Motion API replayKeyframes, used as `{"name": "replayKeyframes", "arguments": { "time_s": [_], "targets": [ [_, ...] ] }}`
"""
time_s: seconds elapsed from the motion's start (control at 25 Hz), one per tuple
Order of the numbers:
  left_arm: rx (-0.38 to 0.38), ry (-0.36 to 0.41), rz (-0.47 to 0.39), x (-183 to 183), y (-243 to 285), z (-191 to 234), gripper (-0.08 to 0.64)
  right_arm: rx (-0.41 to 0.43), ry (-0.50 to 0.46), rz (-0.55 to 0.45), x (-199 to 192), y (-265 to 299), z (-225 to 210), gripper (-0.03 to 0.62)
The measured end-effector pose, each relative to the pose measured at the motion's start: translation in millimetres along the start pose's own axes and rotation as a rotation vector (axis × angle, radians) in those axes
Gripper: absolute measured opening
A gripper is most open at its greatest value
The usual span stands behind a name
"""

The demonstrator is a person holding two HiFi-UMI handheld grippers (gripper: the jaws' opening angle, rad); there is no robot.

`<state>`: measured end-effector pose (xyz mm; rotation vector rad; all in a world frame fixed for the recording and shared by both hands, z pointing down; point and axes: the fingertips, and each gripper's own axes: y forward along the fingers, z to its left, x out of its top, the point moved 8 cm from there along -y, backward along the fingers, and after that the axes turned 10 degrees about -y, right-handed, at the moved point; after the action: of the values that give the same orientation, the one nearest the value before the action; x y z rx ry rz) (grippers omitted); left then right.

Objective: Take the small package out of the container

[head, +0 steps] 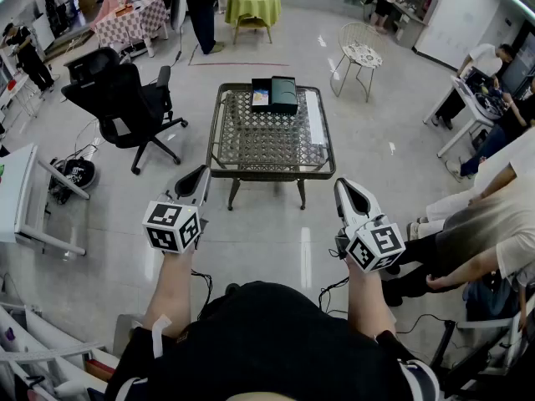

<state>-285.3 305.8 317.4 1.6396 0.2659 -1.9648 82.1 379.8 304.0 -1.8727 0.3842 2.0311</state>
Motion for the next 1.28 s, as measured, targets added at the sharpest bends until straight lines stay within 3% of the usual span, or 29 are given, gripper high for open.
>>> {"name": "replayKeyframes", "arguments": {
  "time_s": [0.36,0.84,1.04,1.28],
  "targets": [
    [-0.008,0.006,0.004,-3.2,12.2,-19.5,0.018,-0.017,0.017,-0.005,-6.6,-20.5,-12.7,0.008],
    [-0.04,0.046,0.015,-20.8,42.1,-96.4,0.014,-0.048,0.047,0.0,-24.2,-82.4,-47.0,0.008],
    [-0.032,0.067,0.005,-27.9,40.9,-123.3,0.012,-0.024,0.093,0.021,-43.2,-103.1,-52.5,0.009],
    [-0.016,0.063,0.036,-36.3,44.6,-124.9,0.012,-0.01,0.155,0.03,-60.5,-104.7,-59.0,0.009]
  ]
}}
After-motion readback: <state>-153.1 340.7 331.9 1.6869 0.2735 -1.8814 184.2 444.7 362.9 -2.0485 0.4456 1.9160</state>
